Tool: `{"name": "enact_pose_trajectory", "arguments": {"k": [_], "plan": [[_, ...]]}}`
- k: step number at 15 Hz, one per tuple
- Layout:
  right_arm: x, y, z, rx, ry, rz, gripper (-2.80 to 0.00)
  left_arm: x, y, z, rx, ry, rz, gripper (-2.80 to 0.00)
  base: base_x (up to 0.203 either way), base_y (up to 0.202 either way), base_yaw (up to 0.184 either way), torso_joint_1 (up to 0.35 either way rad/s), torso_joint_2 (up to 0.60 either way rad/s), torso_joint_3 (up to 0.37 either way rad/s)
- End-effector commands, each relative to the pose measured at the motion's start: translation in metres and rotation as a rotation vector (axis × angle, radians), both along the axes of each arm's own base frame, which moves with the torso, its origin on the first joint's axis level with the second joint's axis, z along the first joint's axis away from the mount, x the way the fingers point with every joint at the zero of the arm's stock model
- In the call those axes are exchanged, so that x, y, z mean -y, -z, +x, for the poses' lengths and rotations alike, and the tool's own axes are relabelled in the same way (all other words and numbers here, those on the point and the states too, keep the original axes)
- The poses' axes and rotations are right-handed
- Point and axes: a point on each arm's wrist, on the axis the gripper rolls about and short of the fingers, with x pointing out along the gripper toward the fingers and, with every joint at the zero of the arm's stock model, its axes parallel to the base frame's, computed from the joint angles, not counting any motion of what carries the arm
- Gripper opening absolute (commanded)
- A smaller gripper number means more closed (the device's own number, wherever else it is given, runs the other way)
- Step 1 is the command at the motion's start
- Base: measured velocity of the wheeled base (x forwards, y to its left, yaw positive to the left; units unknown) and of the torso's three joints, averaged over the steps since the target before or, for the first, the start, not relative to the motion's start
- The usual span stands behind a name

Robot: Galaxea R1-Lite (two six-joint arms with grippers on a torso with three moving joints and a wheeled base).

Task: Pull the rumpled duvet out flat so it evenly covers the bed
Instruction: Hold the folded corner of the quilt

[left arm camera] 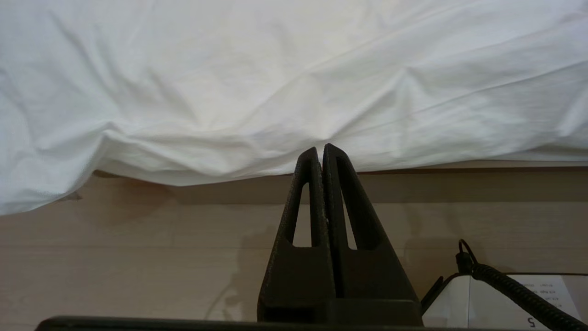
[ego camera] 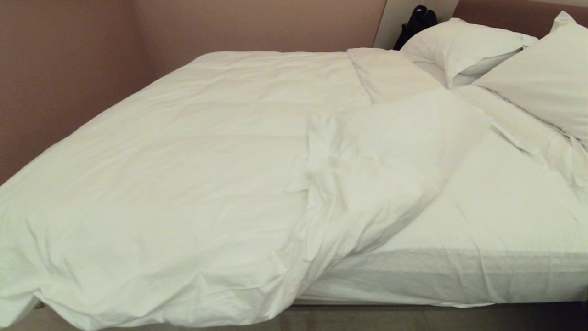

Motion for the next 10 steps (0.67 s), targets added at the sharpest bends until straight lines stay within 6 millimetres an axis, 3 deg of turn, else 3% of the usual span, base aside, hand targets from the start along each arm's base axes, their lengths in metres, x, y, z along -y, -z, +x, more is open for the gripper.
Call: {"name": "enact_pose_trajectory", "arguments": {"k": [1, 10], "plan": [[0.0, 0.0, 0.0001, -0.001, -0.002, -0.001, -2.8, 0.0, 0.0003, 0.0, -0.003, 0.0, 0.0, -2.8, 0.0, -0.196, 0.0, 0.0, 0.01, 0.002], [0.0, 0.0, 0.0001, -0.001, -0.002, -0.001, -2.8, 0.0, 0.0002, 0.0, -0.001, 0.0, 0.0, -2.8, 0.0, -0.194, 0.0, 0.003, 0.0, 0.002]]}}
